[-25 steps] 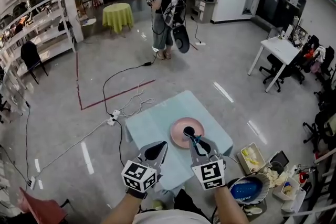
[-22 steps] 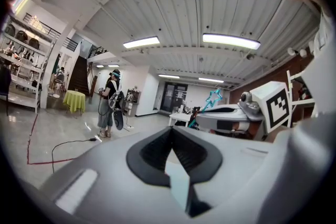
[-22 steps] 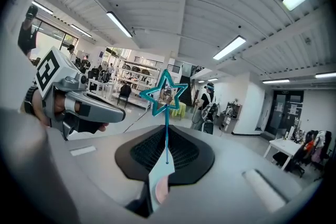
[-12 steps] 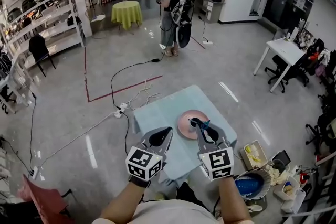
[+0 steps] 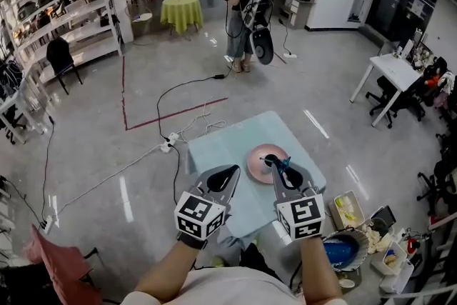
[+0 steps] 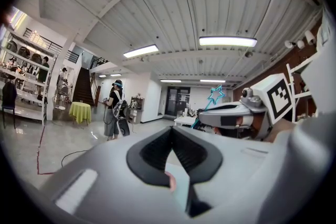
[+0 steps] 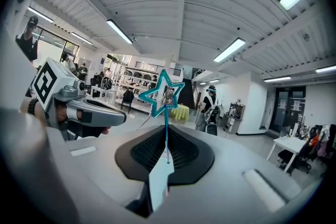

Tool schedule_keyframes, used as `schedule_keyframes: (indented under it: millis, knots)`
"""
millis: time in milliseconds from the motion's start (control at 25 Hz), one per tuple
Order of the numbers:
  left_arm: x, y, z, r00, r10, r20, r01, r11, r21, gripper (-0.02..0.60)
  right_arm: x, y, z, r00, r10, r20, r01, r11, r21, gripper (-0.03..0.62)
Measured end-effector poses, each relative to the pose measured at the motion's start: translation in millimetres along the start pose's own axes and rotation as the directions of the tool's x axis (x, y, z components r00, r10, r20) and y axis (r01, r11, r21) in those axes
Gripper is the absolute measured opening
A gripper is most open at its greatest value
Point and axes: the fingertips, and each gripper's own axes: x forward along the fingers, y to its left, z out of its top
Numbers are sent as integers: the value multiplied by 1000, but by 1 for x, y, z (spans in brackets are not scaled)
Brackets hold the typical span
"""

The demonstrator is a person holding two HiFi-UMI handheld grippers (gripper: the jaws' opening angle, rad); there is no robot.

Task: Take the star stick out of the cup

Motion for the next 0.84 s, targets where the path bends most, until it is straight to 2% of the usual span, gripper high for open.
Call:
schedule_keyframes:
  millis: [840]
  knots:
    - [-2,0,-2,1000,-3,2,3,1000,13,6,-2,10,-1,1000,13,-9,-13,1000,3,25]
